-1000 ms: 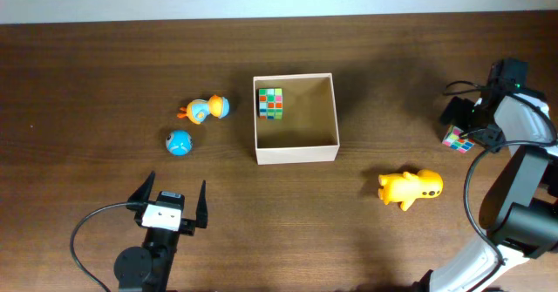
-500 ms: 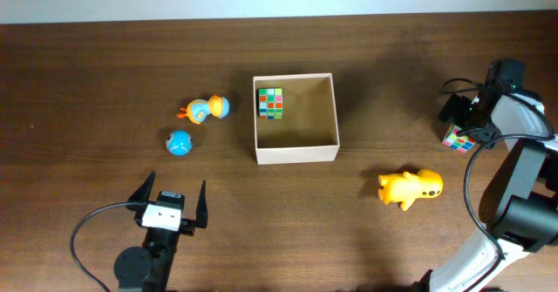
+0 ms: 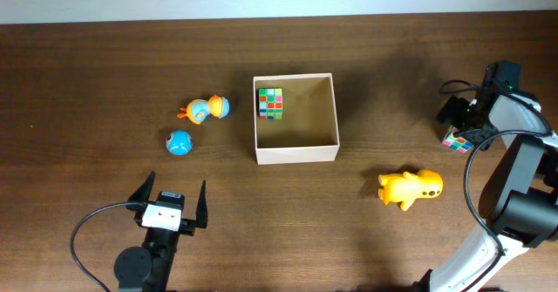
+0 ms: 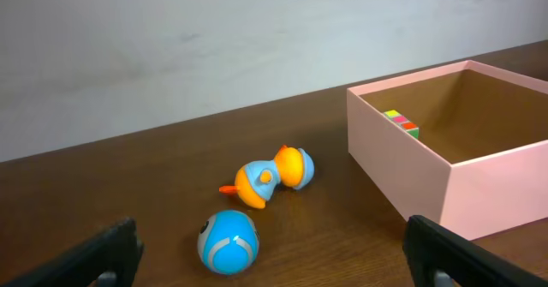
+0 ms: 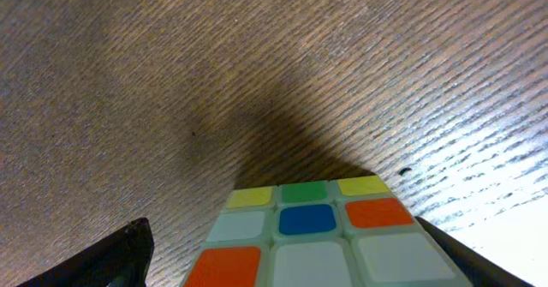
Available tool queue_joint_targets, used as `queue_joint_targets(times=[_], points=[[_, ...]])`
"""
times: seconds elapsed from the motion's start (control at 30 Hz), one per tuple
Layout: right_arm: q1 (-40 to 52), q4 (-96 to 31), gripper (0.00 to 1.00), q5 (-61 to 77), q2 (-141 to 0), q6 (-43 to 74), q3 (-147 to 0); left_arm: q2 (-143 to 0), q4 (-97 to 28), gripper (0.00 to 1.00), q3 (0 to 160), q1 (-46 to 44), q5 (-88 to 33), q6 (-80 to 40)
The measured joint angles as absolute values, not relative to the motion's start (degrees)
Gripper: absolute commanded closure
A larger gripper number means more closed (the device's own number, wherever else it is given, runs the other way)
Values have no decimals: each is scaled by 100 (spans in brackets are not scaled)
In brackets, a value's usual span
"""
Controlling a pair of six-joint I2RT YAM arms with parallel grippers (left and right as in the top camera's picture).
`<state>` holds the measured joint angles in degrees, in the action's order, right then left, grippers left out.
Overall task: Pack container
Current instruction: 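Lower the right gripper onto the far Rubik's cube and close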
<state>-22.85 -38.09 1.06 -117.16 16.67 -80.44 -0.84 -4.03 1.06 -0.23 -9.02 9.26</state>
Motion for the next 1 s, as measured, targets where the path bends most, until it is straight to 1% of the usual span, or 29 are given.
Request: queue_joint_targets(times=[0.1, 0.33, 0.87, 1.0], points=[[-2285, -3811, 14, 119, -11719, 1739, -8044, -84, -403, 1, 106, -23, -902, 926], [-2285, -3809, 25, 121, -11719, 1804, -8044, -84, -403, 1, 106, -23, -902, 926], [-2285, -4003, 27, 119, -11719, 1802, -8044, -84, -403, 1, 106, -23, -902, 926], [-2285, -4300, 28, 121, -11719, 1798, -8090, -84, -403, 1, 106, -23, -902, 926]])
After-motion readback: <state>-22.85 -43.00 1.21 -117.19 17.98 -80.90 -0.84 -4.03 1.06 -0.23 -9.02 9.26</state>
